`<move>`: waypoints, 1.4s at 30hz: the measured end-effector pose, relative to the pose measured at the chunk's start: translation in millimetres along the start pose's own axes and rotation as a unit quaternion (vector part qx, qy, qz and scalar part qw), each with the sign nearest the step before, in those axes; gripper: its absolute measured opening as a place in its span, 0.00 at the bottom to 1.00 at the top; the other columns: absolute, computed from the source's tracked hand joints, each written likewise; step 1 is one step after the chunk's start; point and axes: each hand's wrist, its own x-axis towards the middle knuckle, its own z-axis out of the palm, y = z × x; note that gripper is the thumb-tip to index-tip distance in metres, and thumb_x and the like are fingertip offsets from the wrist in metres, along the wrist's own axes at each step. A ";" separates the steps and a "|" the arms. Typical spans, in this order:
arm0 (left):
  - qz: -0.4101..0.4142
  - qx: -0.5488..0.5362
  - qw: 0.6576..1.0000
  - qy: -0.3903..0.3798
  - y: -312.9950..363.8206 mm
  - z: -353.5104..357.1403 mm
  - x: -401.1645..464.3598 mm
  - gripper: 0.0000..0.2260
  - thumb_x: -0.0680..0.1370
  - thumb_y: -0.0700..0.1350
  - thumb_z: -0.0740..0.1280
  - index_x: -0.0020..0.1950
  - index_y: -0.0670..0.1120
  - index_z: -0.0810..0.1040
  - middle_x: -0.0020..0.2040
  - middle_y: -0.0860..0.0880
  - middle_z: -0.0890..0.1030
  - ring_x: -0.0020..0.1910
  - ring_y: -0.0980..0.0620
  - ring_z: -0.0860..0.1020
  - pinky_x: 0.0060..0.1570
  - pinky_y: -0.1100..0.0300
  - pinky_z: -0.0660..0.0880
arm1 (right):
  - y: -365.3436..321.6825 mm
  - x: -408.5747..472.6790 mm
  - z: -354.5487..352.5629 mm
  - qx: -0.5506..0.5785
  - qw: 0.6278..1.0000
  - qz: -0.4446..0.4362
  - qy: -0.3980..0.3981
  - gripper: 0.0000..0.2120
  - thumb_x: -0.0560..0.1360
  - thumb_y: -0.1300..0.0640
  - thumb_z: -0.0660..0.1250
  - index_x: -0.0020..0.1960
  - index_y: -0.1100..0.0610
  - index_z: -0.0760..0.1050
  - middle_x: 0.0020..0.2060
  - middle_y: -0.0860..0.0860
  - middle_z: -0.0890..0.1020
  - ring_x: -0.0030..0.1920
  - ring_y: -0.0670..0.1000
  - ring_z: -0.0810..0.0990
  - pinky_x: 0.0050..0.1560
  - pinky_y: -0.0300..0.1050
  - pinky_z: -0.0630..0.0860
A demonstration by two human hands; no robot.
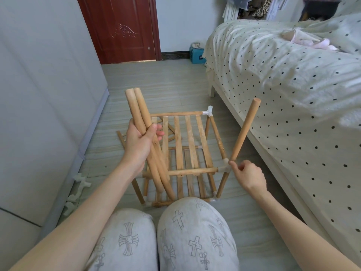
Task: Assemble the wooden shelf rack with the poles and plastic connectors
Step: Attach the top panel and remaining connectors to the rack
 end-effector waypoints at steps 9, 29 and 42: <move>0.013 -0.040 0.996 -0.083 16.0 -9.9 -8.4 0.10 0.79 0.36 0.61 0.60 0.43 0.73 0.56 0.44 0.81 0.52 0.48 0.81 0.54 0.56 0.78 | -128.9 -39.8 3.0 0.190 0.873 -0.266 -0.363 0.21 0.78 0.52 0.63 0.69 0.52 0.67 0.53 0.44 0.76 0.55 0.46 0.76 0.50 0.39 0.77; 0.050 0.071 0.977 0.196 -43.8 -151.6 -13.9 0.08 0.79 0.35 0.60 0.52 0.48 0.70 0.48 0.47 0.81 0.49 0.47 0.81 0.60 0.43 0.72 | -237.9 -41.0 82.7 0.171 0.896 -0.271 -0.307 0.07 0.75 0.65 0.66 0.49 0.70 0.76 0.46 0.64 0.81 0.50 0.60 0.81 0.54 0.57 0.77; 0.045 0.034 0.976 0.210 -60.8 -177.0 -19.1 0.08 0.80 0.34 0.59 0.51 0.47 0.70 0.40 0.47 0.79 0.38 0.51 0.79 0.42 0.62 0.78 | -246.8 -38.6 98.9 0.026 0.896 -0.369 -0.245 0.08 0.76 0.55 0.66 0.47 0.61 0.74 0.41 0.55 0.81 0.42 0.52 0.80 0.42 0.38 0.76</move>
